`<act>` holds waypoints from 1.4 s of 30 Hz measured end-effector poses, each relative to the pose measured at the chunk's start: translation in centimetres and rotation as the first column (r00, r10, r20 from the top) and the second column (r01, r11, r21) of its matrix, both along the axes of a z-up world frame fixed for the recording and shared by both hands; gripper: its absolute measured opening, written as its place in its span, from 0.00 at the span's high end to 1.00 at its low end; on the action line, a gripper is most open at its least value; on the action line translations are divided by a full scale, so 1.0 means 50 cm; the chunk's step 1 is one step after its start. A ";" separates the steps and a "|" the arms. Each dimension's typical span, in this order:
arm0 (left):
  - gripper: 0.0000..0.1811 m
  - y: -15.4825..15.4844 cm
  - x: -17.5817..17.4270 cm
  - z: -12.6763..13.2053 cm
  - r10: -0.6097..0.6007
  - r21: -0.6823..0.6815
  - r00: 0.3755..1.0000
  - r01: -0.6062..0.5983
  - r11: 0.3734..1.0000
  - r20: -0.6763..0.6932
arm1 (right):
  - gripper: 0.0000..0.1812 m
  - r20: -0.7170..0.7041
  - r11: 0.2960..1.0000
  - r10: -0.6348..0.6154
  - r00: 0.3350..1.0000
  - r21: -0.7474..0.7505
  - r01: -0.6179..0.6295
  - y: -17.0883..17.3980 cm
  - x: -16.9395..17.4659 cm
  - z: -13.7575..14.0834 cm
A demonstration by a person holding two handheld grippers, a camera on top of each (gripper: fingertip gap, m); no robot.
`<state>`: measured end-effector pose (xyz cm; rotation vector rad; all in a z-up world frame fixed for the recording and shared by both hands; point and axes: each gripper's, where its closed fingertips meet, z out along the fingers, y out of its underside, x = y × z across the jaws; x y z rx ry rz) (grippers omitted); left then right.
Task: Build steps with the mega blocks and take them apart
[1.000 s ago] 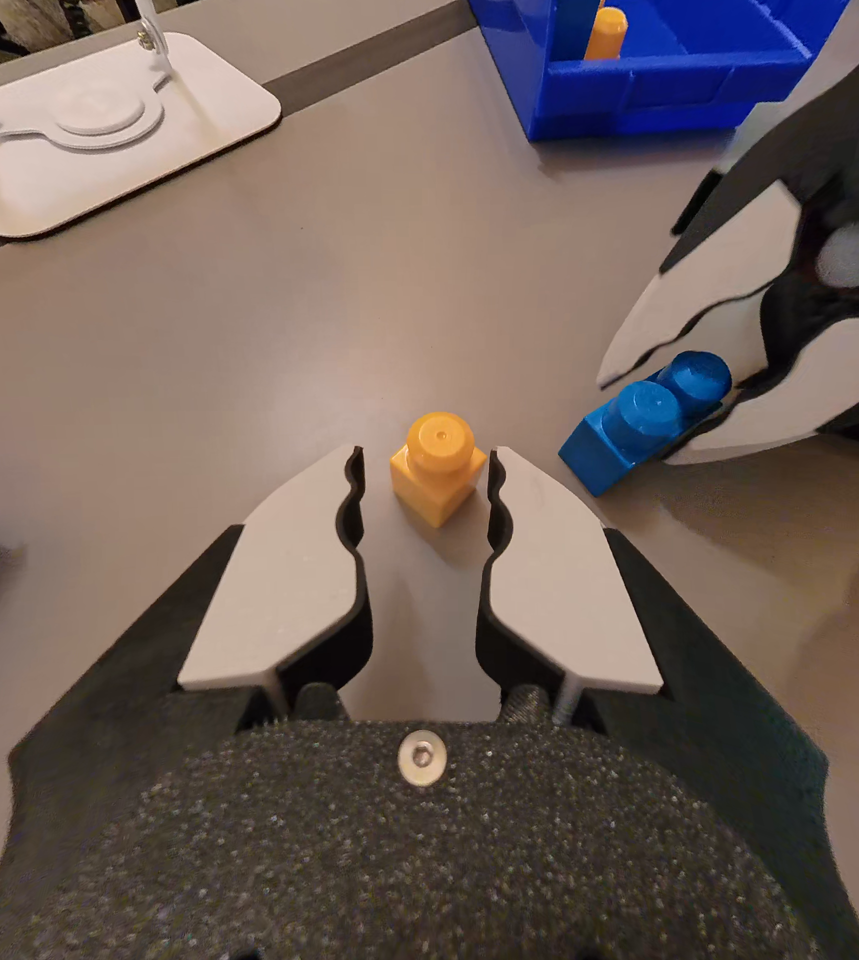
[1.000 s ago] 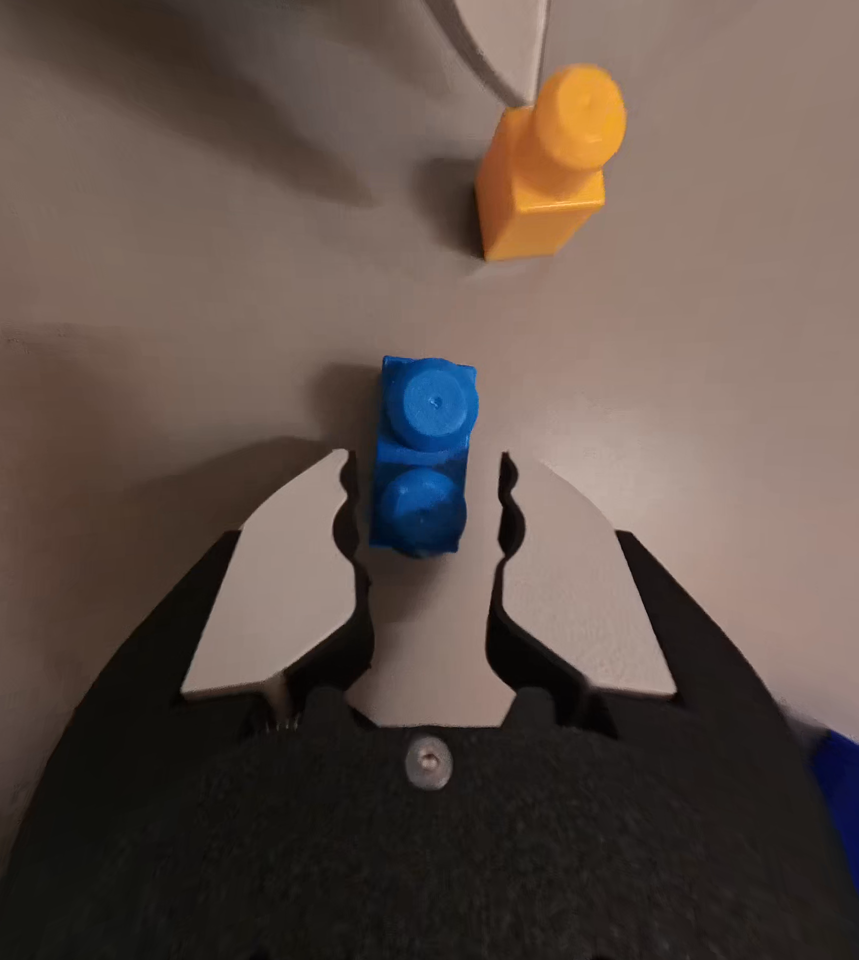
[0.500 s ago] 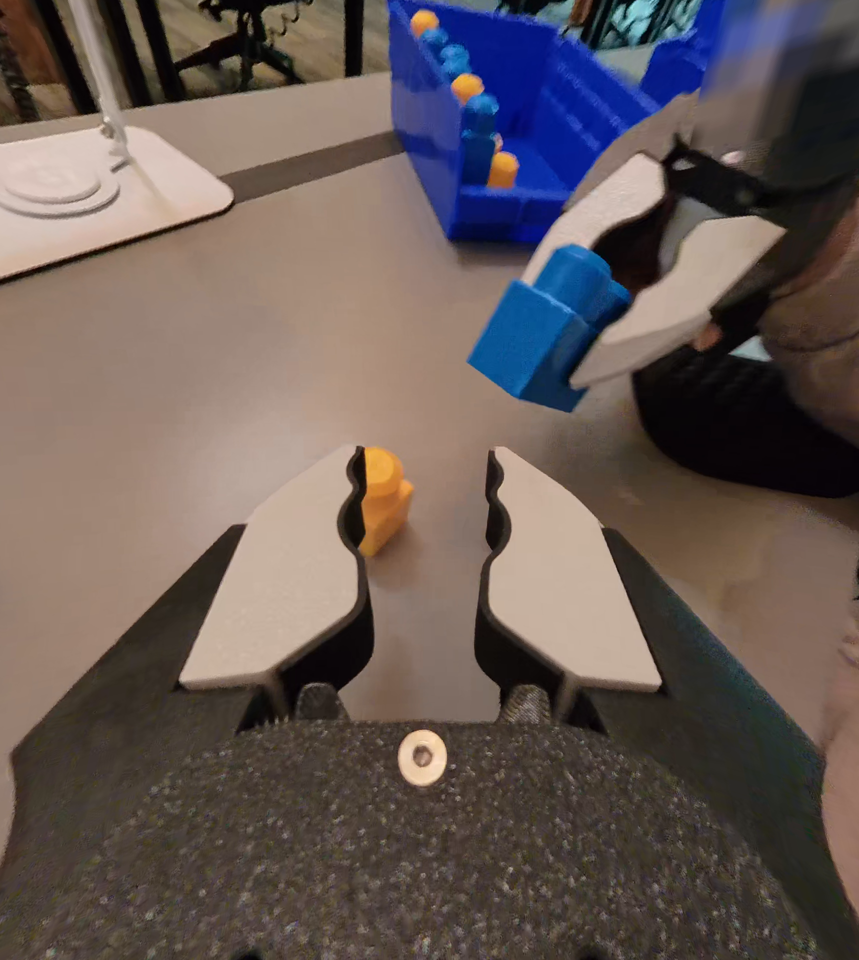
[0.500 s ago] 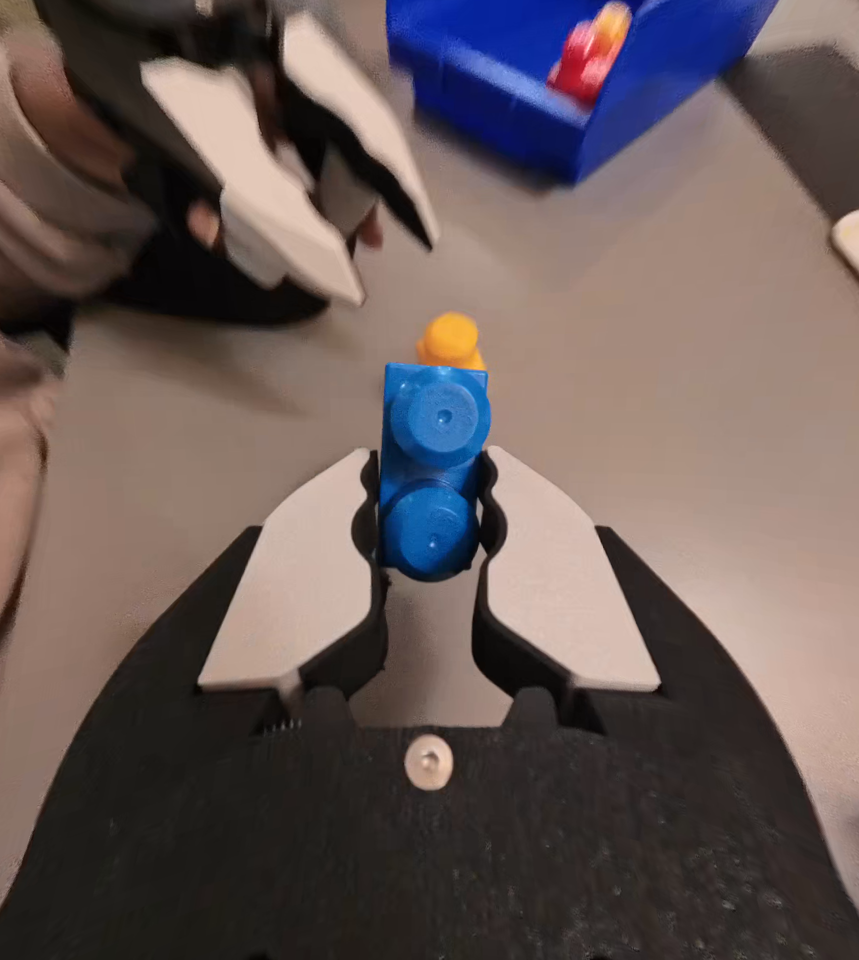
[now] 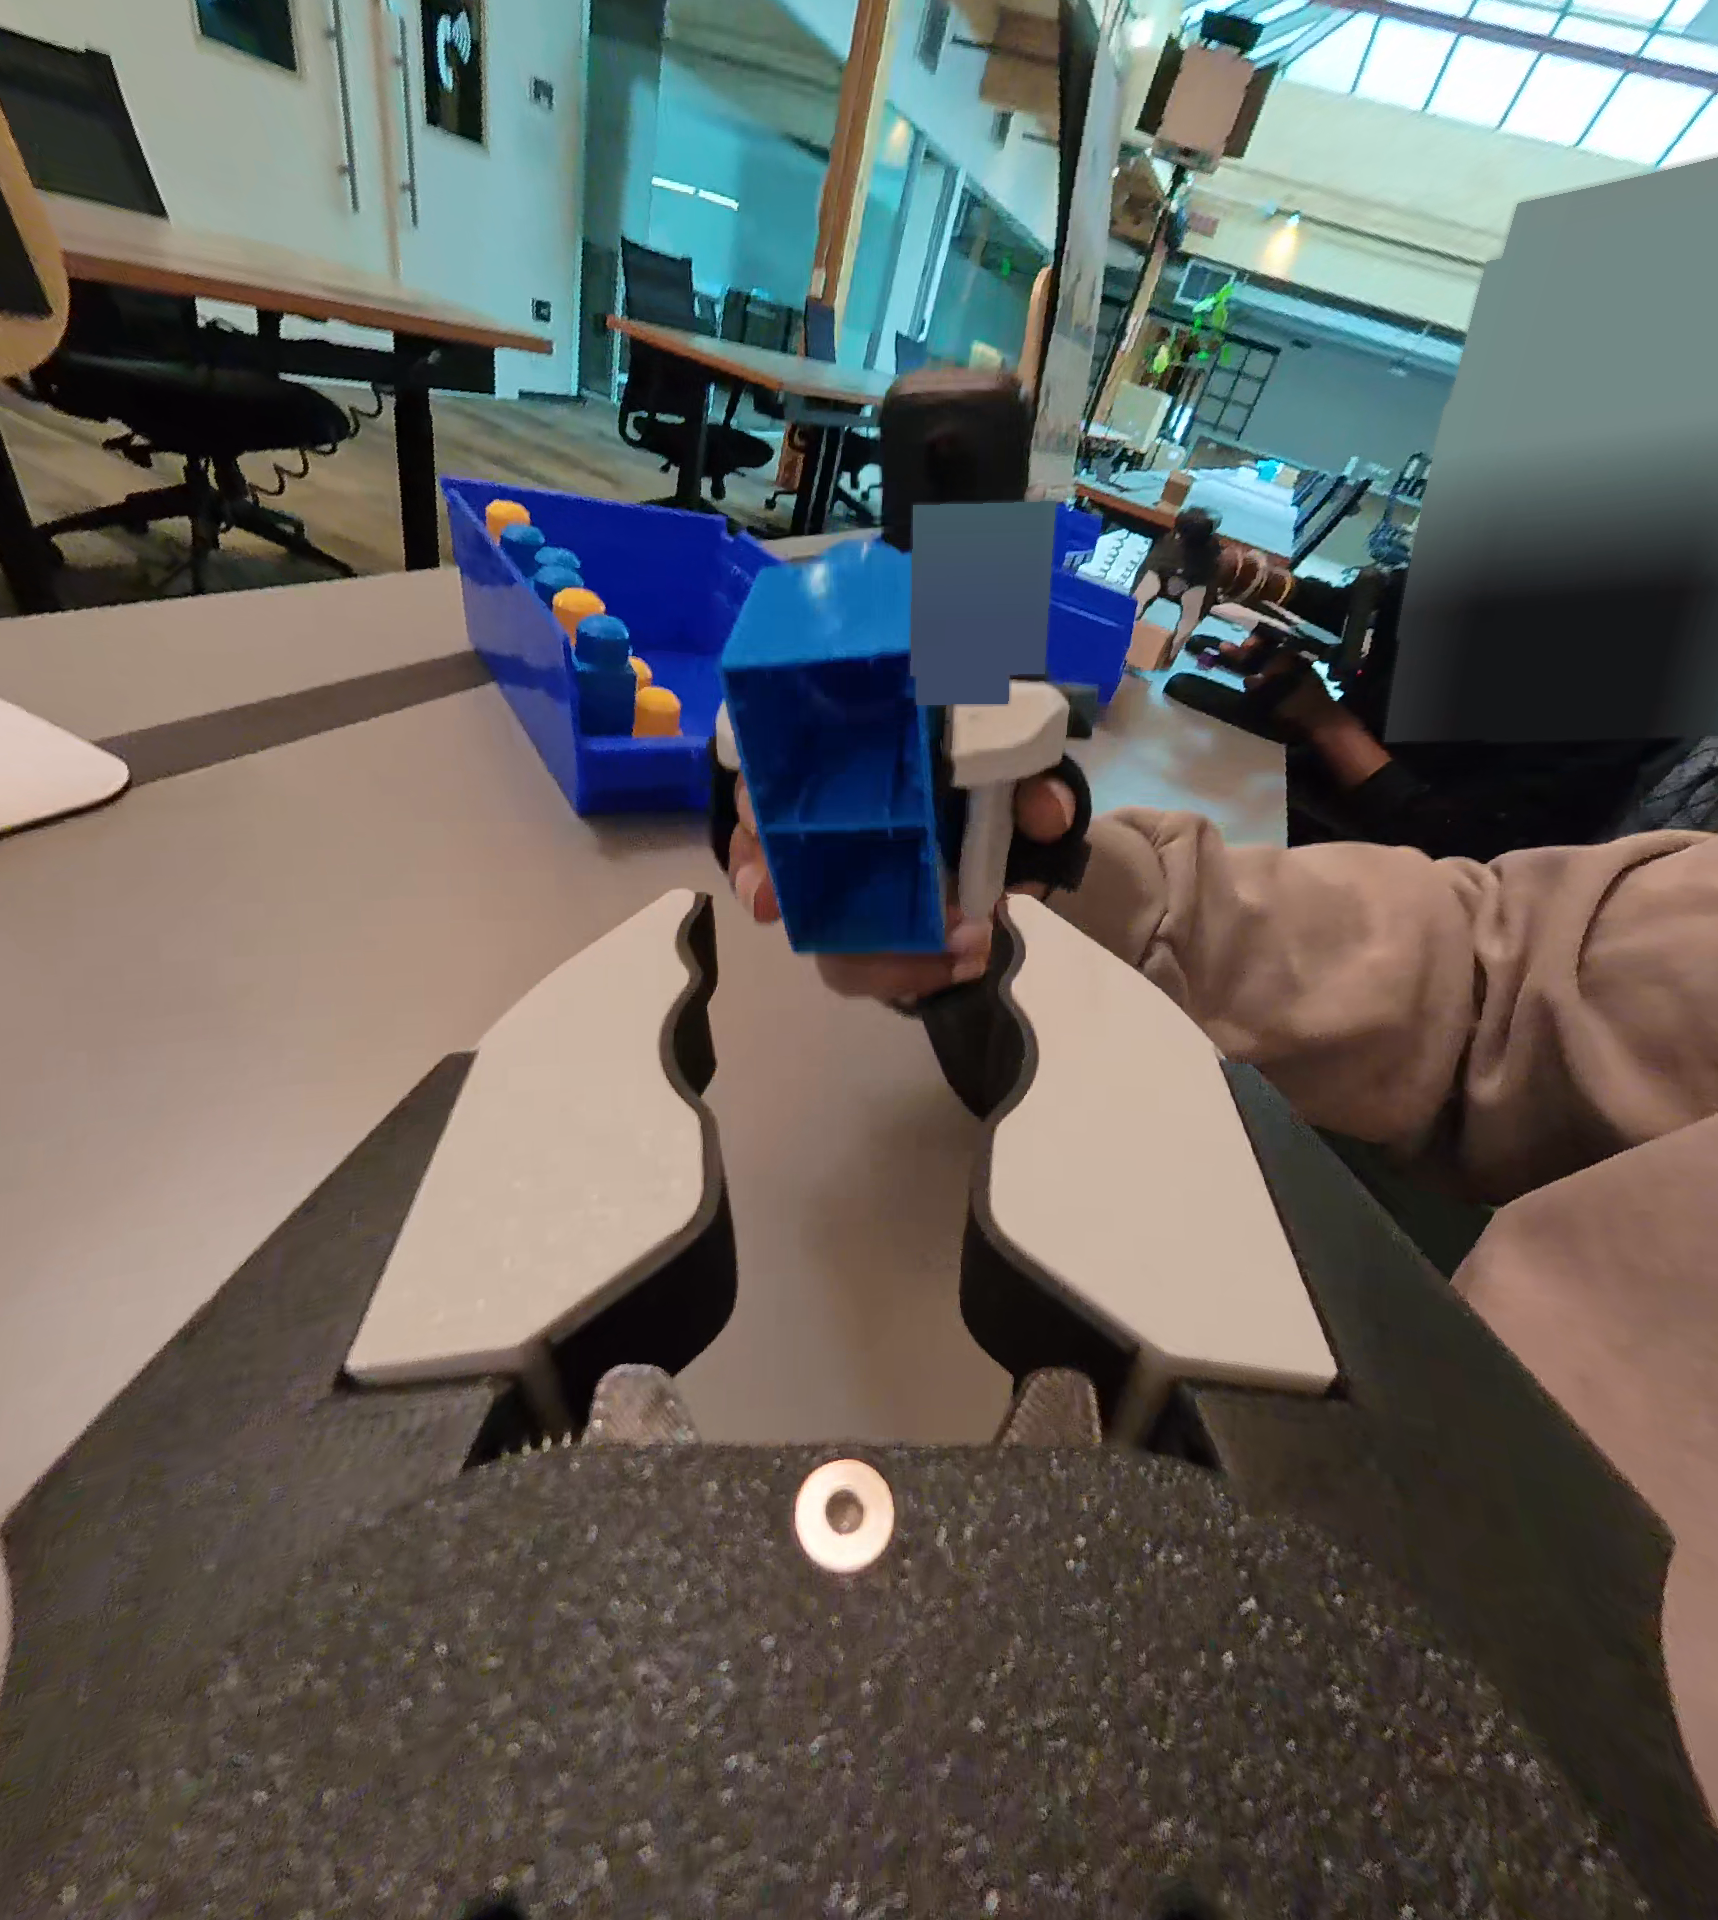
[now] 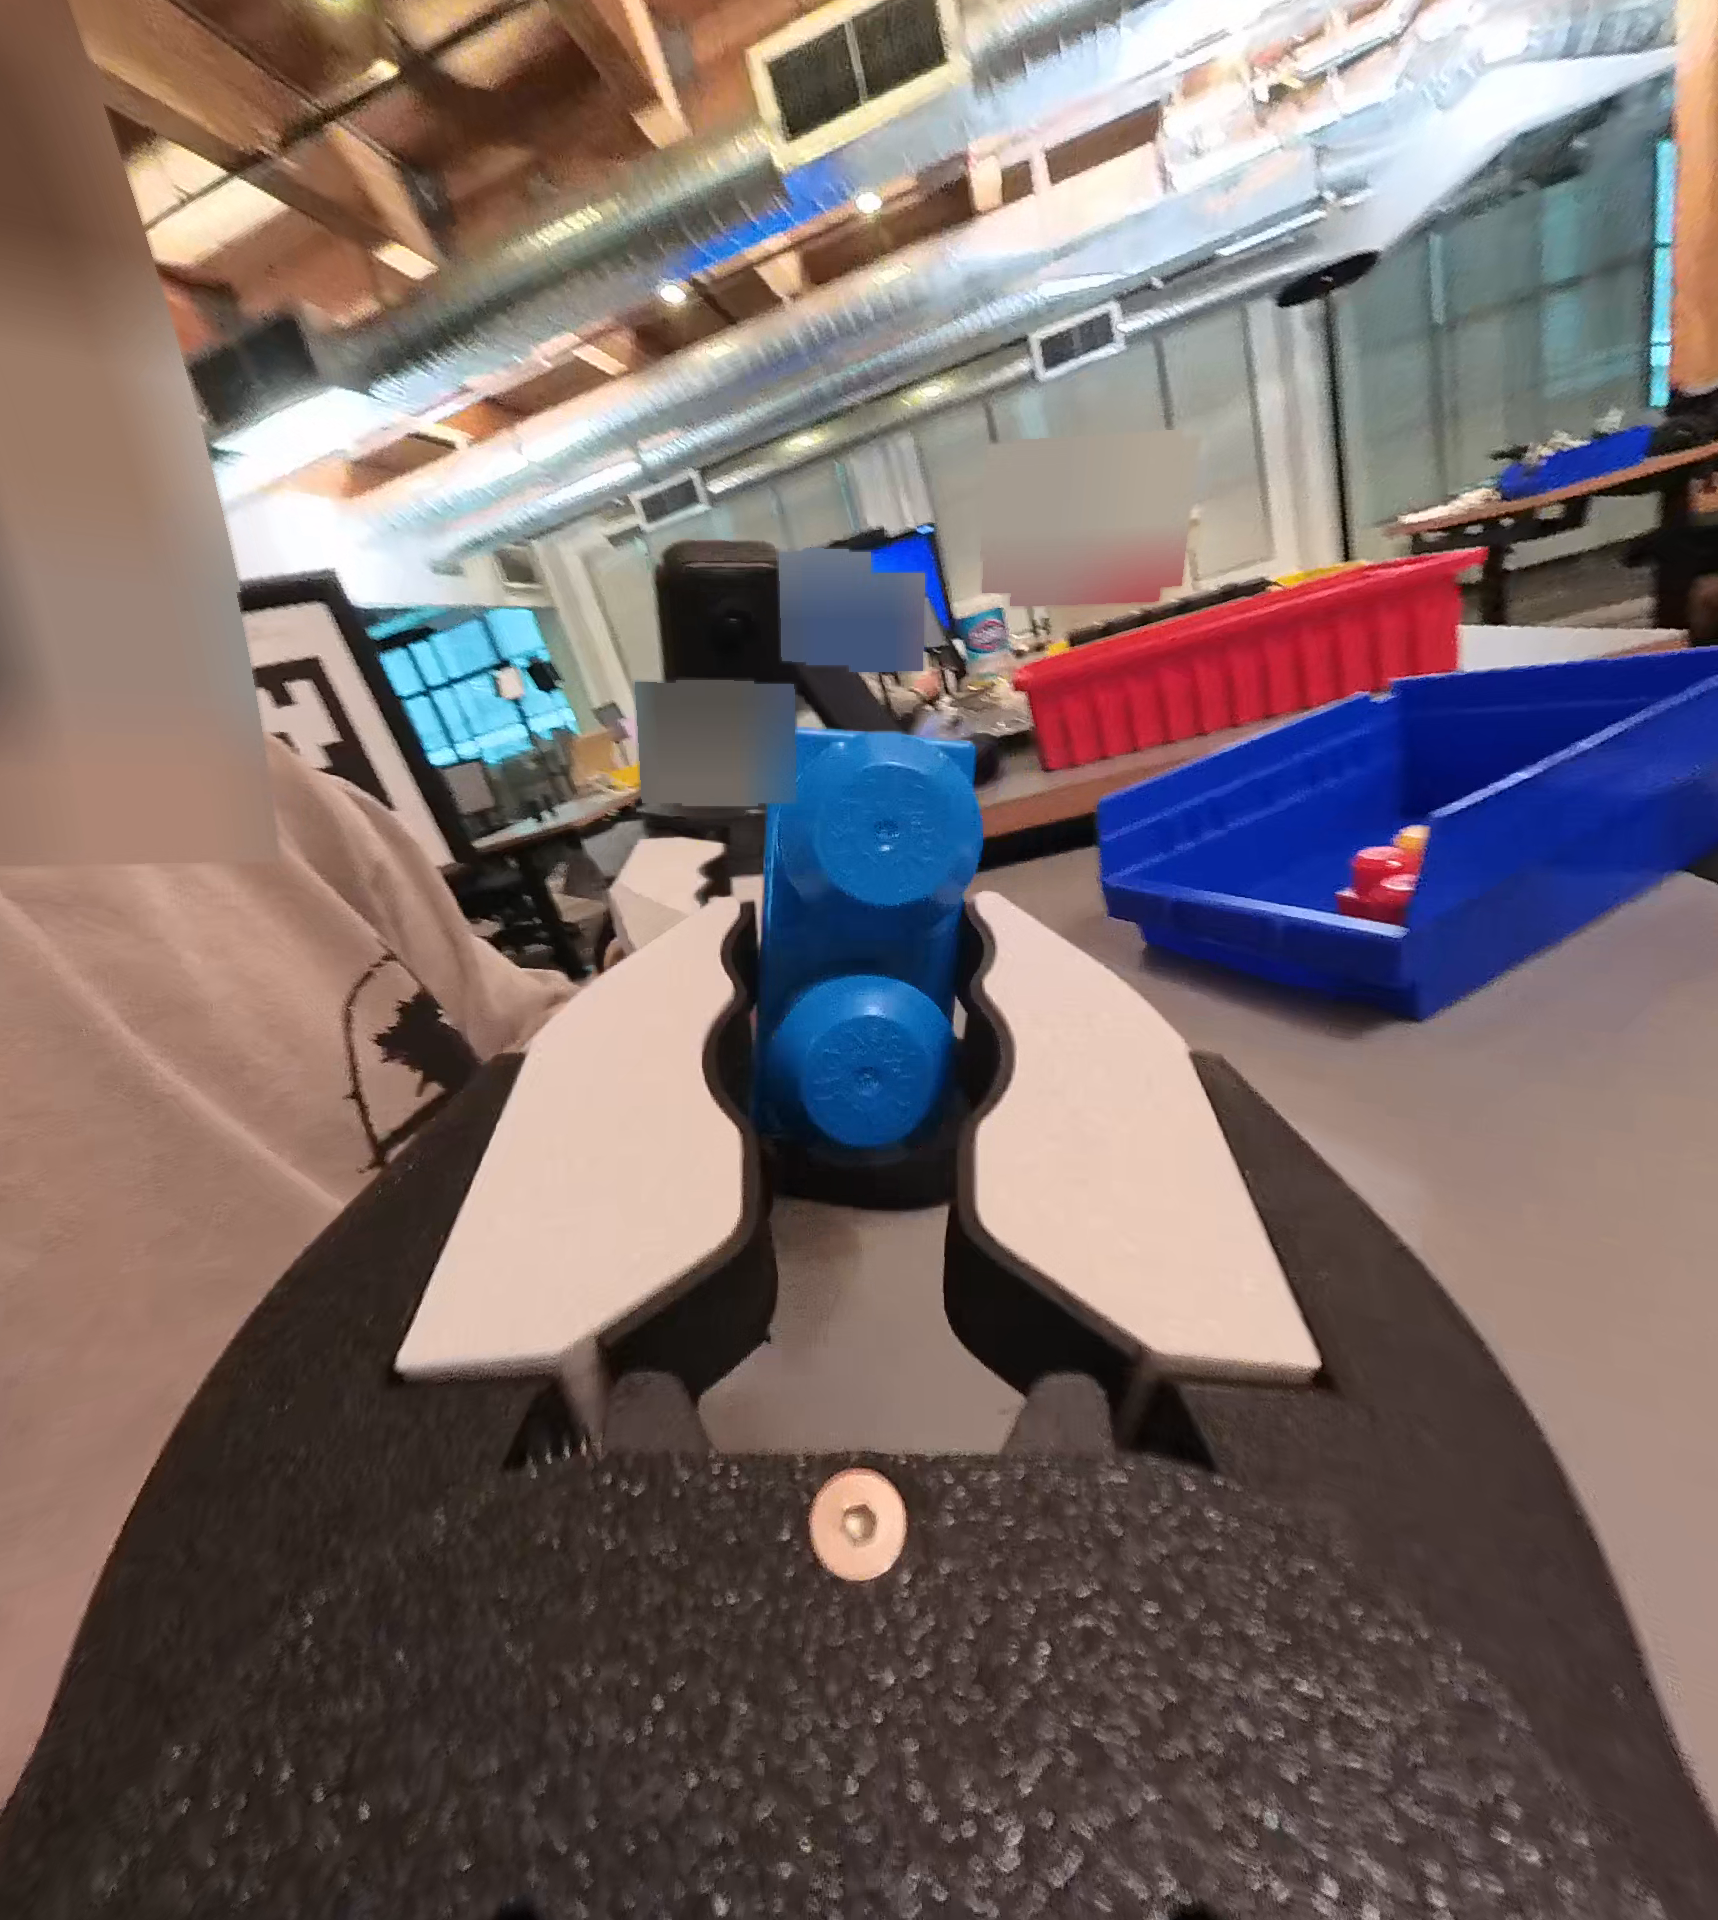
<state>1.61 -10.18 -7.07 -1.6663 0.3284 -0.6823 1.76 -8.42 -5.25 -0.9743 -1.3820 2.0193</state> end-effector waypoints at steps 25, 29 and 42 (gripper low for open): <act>0.80 -0.059 -0.129 0.035 0.145 0.112 0.989 -0.139 0.984 -0.042 | 0.69 0.369 0.824 -0.215 0.904 0.566 -0.035 0.009 -0.088 -0.144; 0.80 -0.079 -0.162 -0.001 0.193 0.071 0.980 -0.189 0.979 -0.047 | 0.68 0.503 0.698 -0.314 0.805 0.698 -0.163 0.018 -0.125 -0.223; 0.80 -0.119 -0.175 -0.045 0.210 0.027 0.977 -0.209 0.977 -0.038 | 0.80 0.553 0.685 -0.288 0.782 0.689 -0.235 -0.003 -0.191 -0.277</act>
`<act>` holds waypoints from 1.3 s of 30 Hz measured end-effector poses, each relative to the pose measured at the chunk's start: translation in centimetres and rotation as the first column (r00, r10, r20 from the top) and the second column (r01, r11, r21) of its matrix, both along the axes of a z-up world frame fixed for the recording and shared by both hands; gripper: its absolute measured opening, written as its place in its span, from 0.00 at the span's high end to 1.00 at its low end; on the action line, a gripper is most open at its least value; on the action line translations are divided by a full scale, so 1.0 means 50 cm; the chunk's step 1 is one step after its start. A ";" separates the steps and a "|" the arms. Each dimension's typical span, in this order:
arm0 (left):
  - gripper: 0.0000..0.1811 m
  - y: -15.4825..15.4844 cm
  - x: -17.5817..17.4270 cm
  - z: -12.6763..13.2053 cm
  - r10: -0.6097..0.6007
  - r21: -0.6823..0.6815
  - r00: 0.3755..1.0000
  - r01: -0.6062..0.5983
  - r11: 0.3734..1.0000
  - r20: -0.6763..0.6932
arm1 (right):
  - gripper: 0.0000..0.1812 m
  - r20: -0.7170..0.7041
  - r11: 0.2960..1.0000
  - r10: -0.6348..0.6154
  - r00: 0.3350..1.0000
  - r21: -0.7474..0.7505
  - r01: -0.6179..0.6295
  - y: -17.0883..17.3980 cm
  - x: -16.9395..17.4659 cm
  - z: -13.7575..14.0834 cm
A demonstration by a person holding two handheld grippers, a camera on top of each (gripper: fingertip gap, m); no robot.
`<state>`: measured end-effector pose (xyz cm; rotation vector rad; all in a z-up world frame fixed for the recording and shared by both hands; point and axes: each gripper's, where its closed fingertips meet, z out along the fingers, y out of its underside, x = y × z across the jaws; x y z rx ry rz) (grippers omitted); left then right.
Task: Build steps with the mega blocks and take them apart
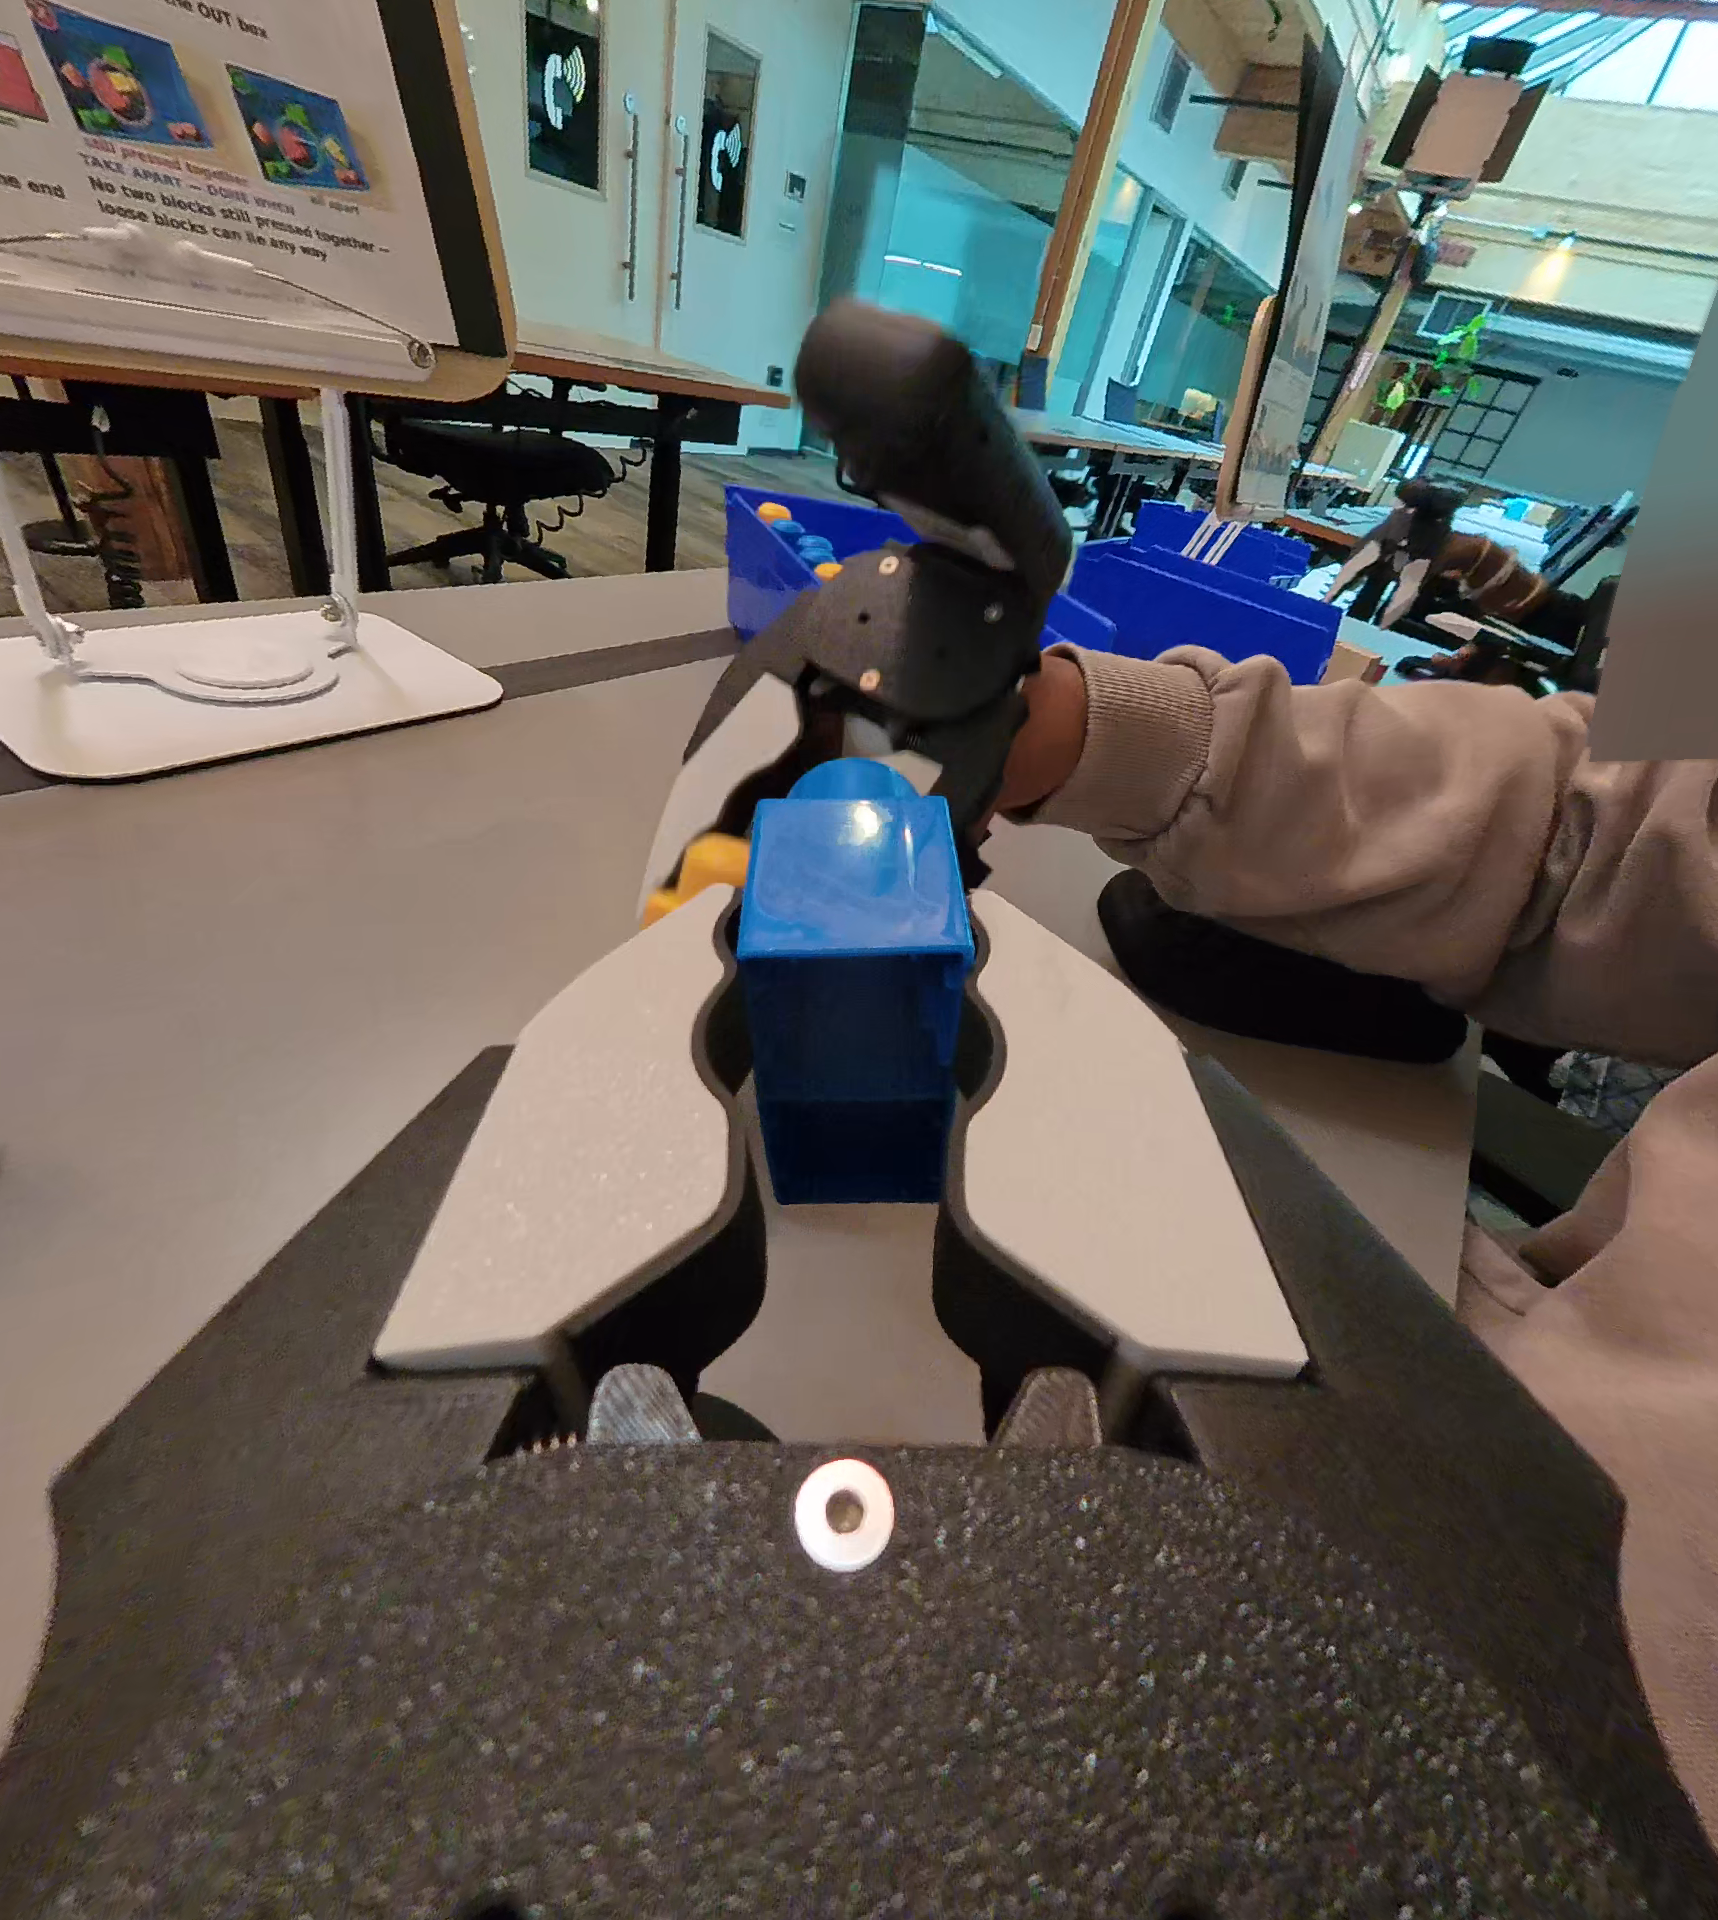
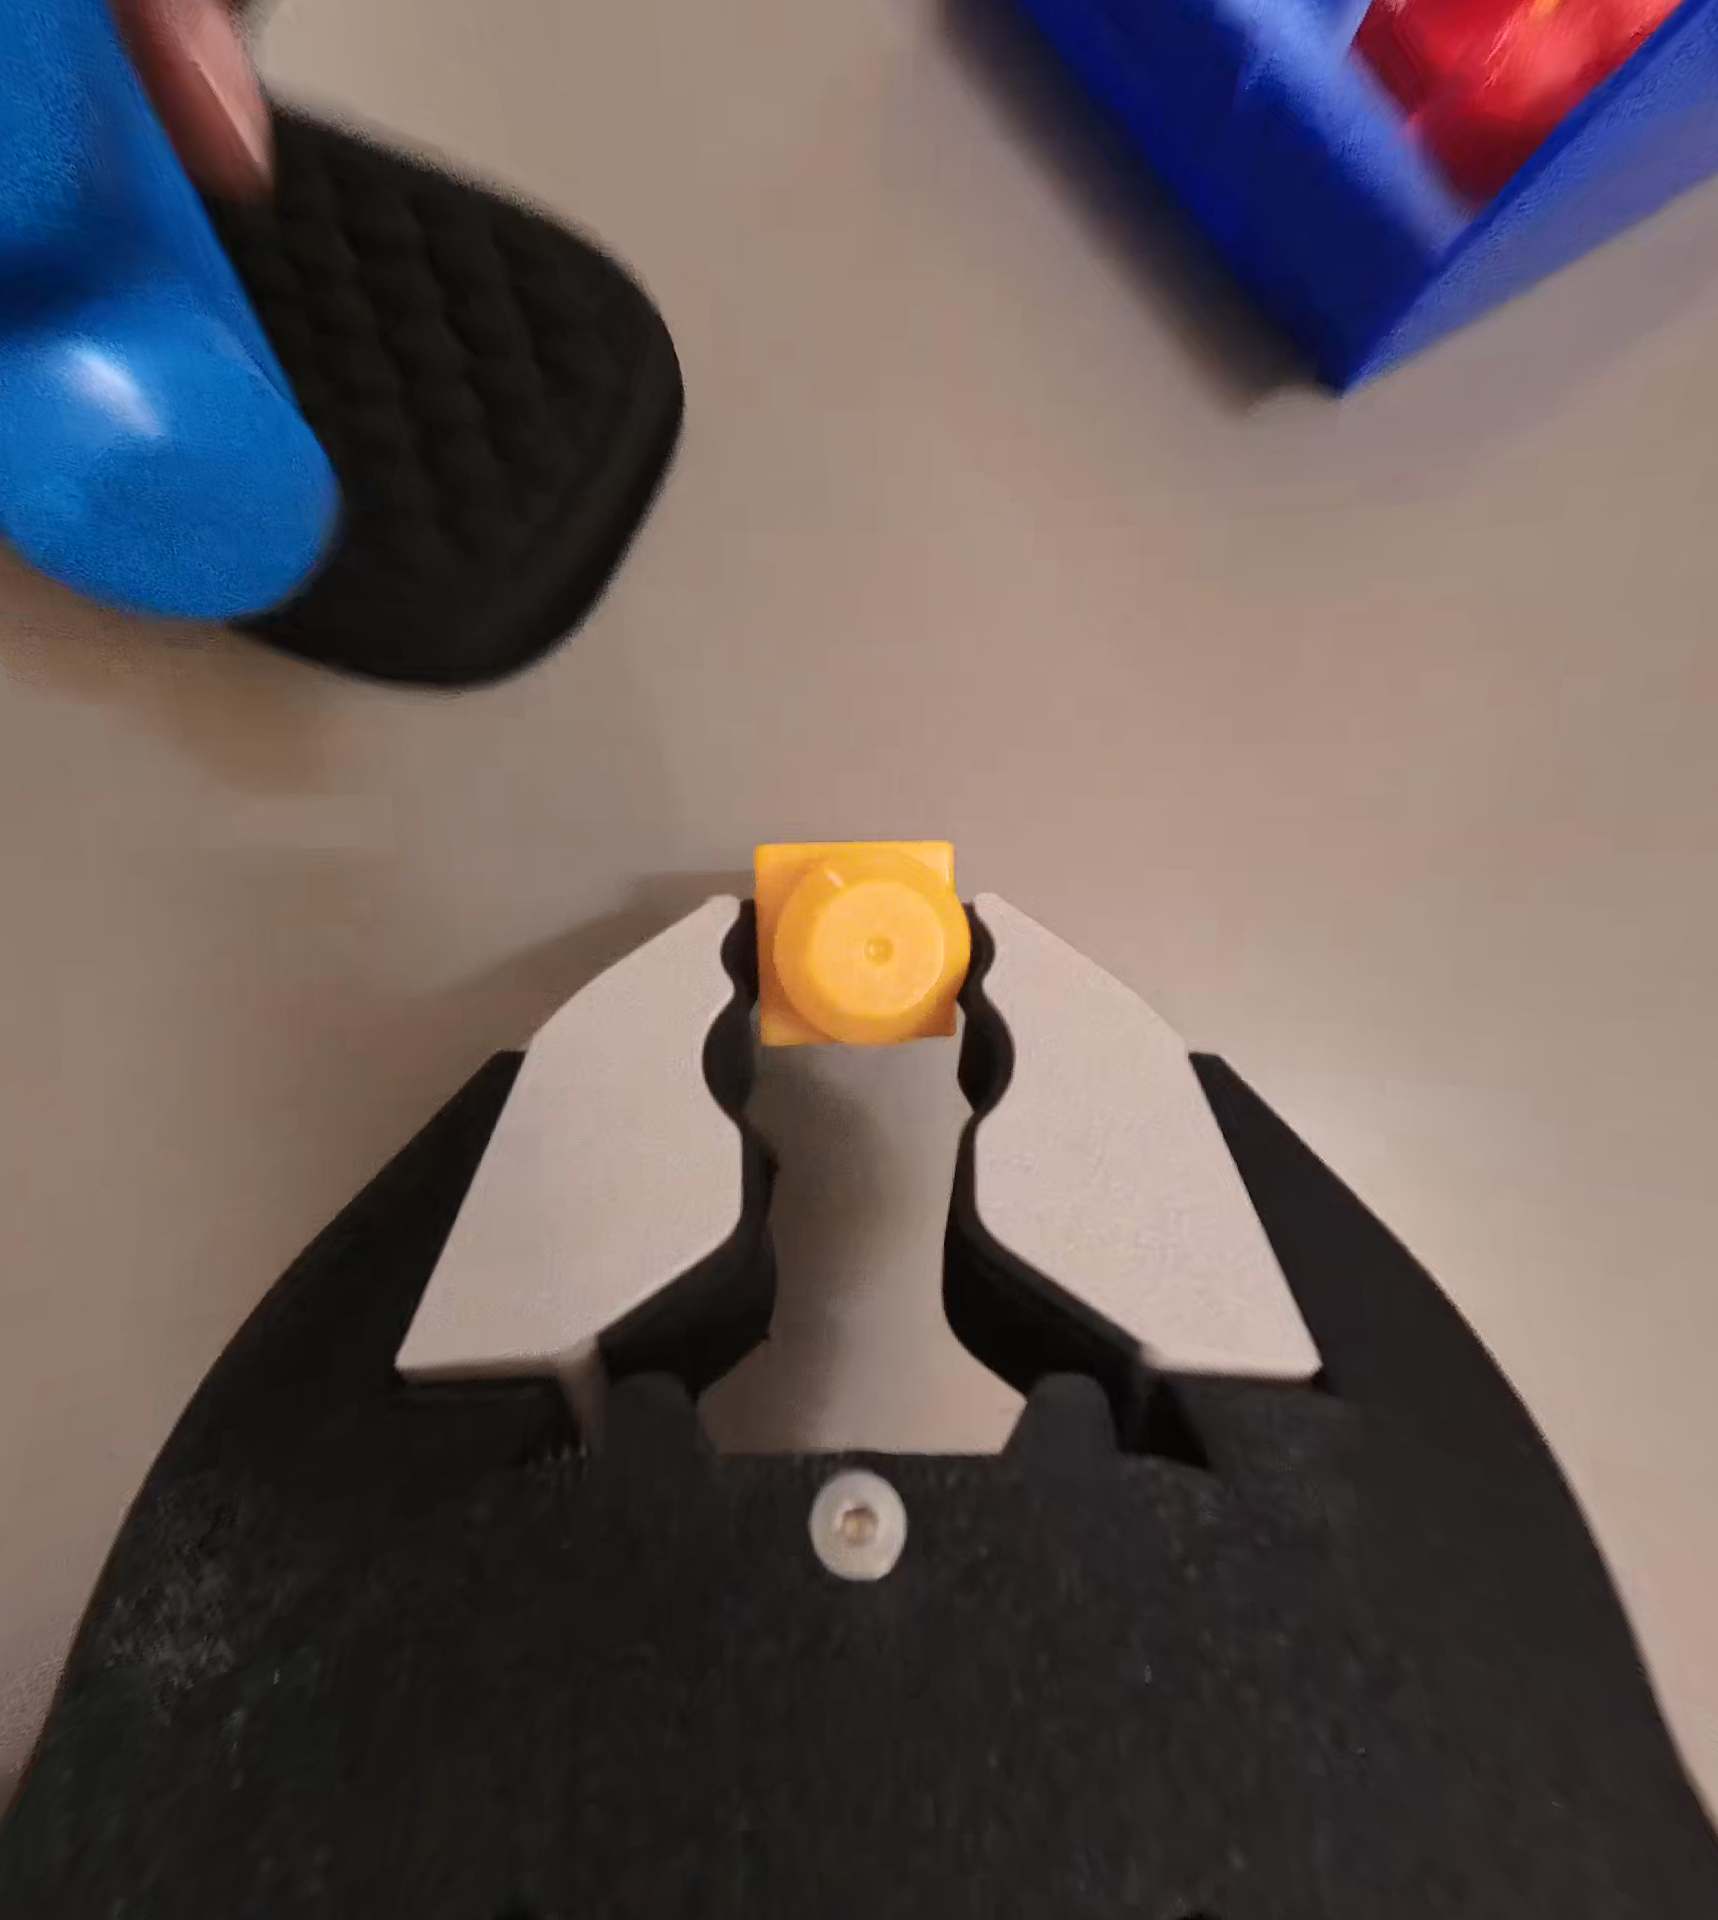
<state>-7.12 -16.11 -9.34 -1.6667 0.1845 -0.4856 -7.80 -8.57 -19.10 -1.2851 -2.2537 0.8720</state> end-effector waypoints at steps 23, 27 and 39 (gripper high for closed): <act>0.80 0.035 0.113 0.046 -0.179 0.042 0.983 0.178 0.983 0.024 | 0.80 -0.546 0.695 -0.064 0.835 -0.625 -0.355 -0.088 0.130 0.262; 0.80 0.036 0.121 0.038 -0.204 0.025 0.979 0.204 0.979 0.002 | 0.80 -0.536 0.699 -0.040 0.844 -0.618 -0.359 -0.091 0.136 0.251; 0.80 0.038 0.131 0.025 -0.252 0.006 0.968 0.252 0.968 0.008 | 0.80 -0.540 0.762 0.018 0.842 -0.537 -0.360 -0.093 0.145 0.231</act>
